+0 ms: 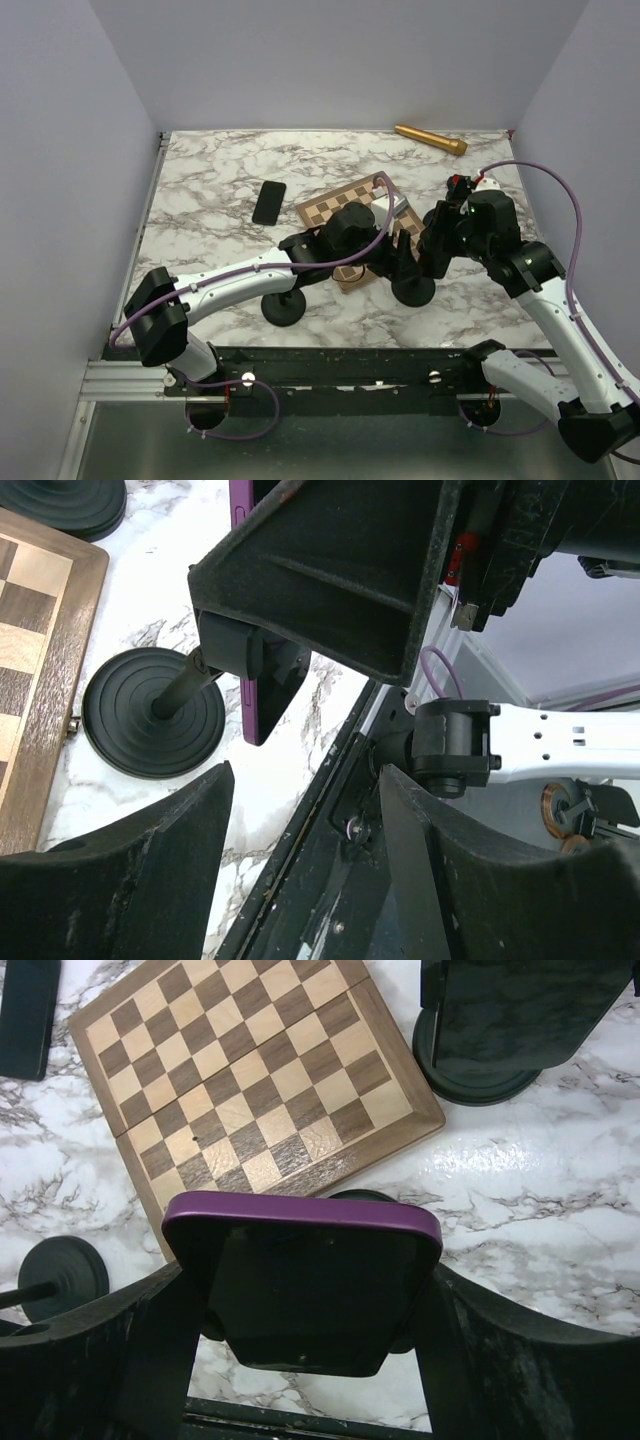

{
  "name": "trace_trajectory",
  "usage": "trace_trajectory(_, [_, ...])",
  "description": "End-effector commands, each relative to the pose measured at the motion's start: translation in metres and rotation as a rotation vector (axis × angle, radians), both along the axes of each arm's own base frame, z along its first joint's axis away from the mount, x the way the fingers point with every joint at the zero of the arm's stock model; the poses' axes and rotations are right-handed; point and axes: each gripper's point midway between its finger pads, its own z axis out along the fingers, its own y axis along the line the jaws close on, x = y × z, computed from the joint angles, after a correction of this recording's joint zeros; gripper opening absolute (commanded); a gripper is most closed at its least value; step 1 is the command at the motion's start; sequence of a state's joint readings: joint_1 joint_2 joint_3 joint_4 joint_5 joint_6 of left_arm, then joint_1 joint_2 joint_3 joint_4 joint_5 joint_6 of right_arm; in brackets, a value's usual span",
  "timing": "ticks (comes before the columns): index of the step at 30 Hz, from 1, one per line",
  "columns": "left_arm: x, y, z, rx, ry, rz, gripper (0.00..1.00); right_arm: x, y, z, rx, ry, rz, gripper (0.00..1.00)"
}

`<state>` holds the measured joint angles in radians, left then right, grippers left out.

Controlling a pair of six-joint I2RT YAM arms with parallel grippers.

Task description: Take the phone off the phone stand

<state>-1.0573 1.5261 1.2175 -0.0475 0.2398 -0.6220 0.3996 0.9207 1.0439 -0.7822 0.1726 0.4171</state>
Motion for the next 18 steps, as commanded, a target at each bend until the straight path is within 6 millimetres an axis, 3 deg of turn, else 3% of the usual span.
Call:
trace_trajectory(1, [0.005,-0.002,0.01,-0.024,0.001,-0.004,0.67,0.008,-0.001,0.0,-0.026,-0.031,0.003,0.84])
trace_trajectory(4, [0.006,-0.003,0.011,-0.029,0.003,-0.006,0.67,0.008,-0.001,0.005,-0.016,-0.046,0.0,0.92])
trace_trajectory(10, [0.009,-0.005,0.007,-0.025,0.006,-0.007,0.64,0.011,-0.003,0.015,-0.013,-0.078,-0.014,0.88])
trace_trajectory(14, [0.013,-0.008,0.006,-0.022,0.005,-0.009,0.64,0.012,-0.002,0.005,-0.023,-0.053,-0.011,0.76])
trace_trajectory(18, [0.024,-0.012,0.007,-0.013,-0.02,0.0,0.65,0.011,0.001,0.003,-0.014,-0.051,0.001,0.49])
